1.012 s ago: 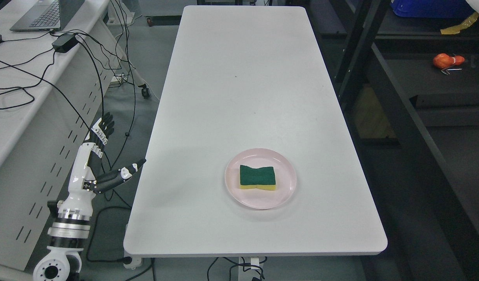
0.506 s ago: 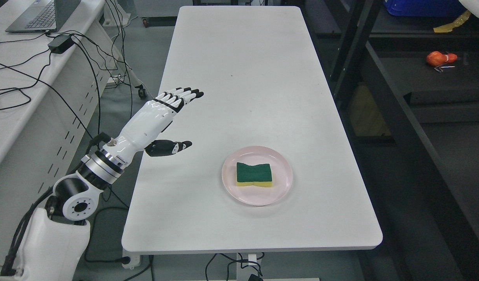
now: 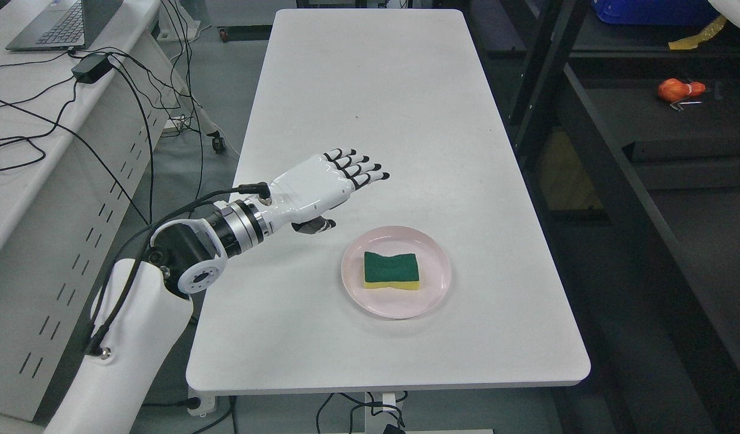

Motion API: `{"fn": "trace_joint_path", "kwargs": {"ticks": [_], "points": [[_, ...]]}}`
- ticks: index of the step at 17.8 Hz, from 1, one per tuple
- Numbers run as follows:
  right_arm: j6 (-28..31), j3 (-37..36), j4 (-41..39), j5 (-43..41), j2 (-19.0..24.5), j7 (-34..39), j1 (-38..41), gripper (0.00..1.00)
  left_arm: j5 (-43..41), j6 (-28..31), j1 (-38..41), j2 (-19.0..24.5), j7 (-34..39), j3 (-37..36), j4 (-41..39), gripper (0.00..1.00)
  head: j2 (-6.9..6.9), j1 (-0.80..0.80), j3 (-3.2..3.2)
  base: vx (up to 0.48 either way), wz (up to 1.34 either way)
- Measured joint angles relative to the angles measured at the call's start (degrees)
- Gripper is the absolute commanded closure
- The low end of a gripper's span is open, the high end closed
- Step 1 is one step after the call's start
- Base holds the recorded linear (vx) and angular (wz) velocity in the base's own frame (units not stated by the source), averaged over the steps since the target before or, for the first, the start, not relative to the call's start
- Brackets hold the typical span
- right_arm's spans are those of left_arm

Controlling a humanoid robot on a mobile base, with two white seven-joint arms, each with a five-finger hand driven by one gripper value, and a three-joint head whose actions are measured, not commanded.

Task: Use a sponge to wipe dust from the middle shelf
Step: 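Reach the left hand over the pink plate to the green sponge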

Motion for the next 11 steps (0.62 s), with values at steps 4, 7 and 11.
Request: {"fn": "trace_joint_path", "kwargs": {"ticks": [4,7,11], "points": [[0.0,0.0,0.0,0.0,0.0,0.0,0.0,0.00,-2.2,-3.3,-1.6,-0.9,-7.4,-4.9,1.2,0.07,0.00,0.00,0.00,0.000,0.02],[0.0,0.0,0.0,0.0,0.0,0.0,0.0,0.00,-3.3,-3.7,-2.8,-1.3,-9.9,-7.4,1.6,0.07,0.00,0.00,0.00,0.001,-0.01],[0.0,0.0,0.0,0.0,0.0,0.0,0.0,0.00,-5.0,-3.6,-3.9,-2.4,-10.7,-9.7,2.7,0.13,0.00,0.00,0.00,0.000,0.00]]}}
